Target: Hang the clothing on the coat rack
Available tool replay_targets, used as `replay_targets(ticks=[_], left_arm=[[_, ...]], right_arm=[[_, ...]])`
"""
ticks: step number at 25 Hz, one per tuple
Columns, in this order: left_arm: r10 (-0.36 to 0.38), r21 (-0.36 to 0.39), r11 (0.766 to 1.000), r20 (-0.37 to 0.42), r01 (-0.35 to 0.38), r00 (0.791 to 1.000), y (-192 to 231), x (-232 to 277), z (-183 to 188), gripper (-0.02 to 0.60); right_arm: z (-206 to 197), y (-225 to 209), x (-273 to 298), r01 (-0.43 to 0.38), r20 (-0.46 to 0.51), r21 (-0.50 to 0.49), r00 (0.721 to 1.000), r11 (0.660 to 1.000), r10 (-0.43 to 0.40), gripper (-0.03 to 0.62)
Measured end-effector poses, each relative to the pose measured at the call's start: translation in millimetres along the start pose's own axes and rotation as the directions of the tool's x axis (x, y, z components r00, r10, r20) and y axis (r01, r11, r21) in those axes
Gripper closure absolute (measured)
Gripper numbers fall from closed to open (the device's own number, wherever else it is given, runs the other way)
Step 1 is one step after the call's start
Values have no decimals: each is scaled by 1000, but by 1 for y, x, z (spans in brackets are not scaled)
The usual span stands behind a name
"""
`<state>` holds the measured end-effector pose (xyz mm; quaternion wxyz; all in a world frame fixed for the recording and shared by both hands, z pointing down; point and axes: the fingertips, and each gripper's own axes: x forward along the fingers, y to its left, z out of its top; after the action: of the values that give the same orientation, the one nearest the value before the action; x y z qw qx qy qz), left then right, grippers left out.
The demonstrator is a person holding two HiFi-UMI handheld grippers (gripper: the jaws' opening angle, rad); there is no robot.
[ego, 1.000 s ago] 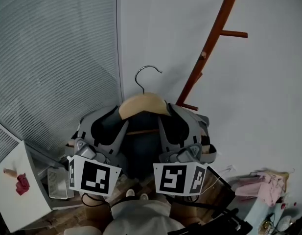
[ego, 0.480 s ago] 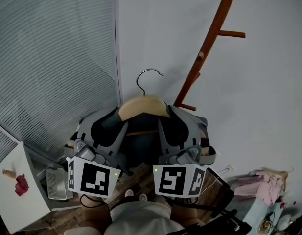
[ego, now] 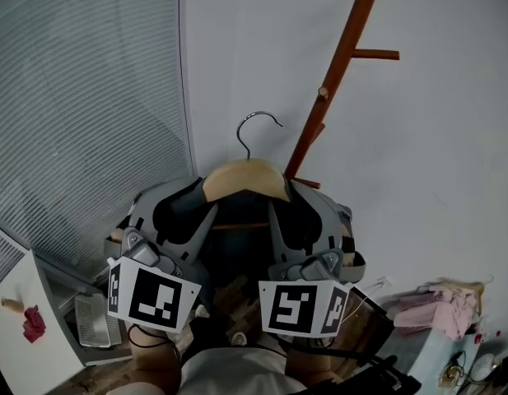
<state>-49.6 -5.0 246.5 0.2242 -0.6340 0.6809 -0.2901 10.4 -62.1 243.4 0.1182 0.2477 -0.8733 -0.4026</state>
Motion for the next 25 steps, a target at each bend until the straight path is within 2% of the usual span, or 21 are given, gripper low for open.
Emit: replay_targets(ticks=[5,8,11,13,21,25], left_arm=[[-63,3,998,78,63,995,4,13,-3,443],[-133,9,991,115,132,984,14,47,-2,443],[-241,64,970,193,233,951,34,90,5,445],[-287,88,958,237,274,928,41,102,8,445],[-366,93,930,309,355,878,40,112,-1,444],[-411,137,912,340,388,846,41,114,2,445]], right_arm=[[-3,-4,4,71,-60,-18,996,997,-72,471],[-16,-20,28,100,-113,-22,988,995,-102,471],[-28,-42,58,163,-202,-25,966,986,-165,471],[-29,-50,62,215,-247,-31,945,976,-215,471],[-30,-48,60,323,-350,-64,879,944,-324,471],[-29,-48,57,362,-388,-78,847,929,-363,471]])
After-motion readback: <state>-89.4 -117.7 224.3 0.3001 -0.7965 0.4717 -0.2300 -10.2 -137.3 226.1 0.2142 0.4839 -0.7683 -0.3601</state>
